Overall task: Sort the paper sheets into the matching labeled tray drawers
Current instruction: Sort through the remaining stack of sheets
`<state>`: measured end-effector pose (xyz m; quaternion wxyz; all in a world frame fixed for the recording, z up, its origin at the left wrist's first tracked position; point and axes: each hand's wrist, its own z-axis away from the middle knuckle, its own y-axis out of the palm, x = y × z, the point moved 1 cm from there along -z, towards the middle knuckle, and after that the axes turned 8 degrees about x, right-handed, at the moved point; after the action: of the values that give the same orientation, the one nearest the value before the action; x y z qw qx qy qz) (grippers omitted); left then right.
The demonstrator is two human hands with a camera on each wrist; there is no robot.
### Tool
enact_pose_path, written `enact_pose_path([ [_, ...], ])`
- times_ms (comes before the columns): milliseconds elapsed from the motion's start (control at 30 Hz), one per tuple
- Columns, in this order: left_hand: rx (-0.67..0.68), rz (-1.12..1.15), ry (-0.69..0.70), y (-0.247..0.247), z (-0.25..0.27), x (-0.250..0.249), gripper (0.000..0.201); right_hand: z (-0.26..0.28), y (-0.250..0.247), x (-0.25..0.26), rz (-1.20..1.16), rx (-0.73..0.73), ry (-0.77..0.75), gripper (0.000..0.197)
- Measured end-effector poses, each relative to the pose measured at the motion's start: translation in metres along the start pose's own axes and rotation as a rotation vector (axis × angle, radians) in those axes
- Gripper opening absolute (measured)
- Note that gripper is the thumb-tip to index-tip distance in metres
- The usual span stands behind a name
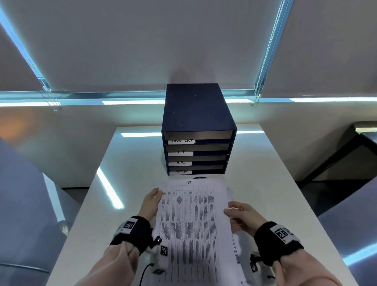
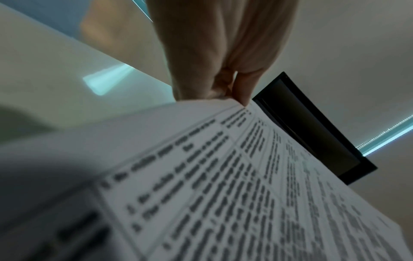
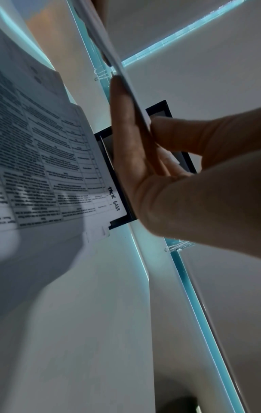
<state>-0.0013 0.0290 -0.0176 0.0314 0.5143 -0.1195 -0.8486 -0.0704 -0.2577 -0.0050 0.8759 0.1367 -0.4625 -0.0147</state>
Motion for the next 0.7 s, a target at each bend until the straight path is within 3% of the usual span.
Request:
enact_pose_path([
  [100,0.007,-0.023,0.017,0.003,0.004,0.001,0.02,0.001,-0.004,-0.003,0.008,-0.01,0.02,0.01],
  [367,-0.029,-0.016,-0.003,0.009,0.002,-0.005,0.02,0.004,0.003,-0.01,-0.049,-0.037,0.036,0.022],
  [467,-0.056,-0.029,0.003,0.013,-0.012,-0.022,0.021,0.015,0.019,-0.015,0.042,-0.018,-0.001,0.017],
  [567,-0.106,-0.088,-0.012,0.018,-0.036,-0.043,0.021,0.019,0.022,-0.005,0.05,-0.089,-0.075,0.025],
  [700,-0.03,-0.121,-0.066,0.034,-0.055,-0.067,0.024,-0.005,0.0,0.017,-0.034,-0.209,-0.063,0.029],
])
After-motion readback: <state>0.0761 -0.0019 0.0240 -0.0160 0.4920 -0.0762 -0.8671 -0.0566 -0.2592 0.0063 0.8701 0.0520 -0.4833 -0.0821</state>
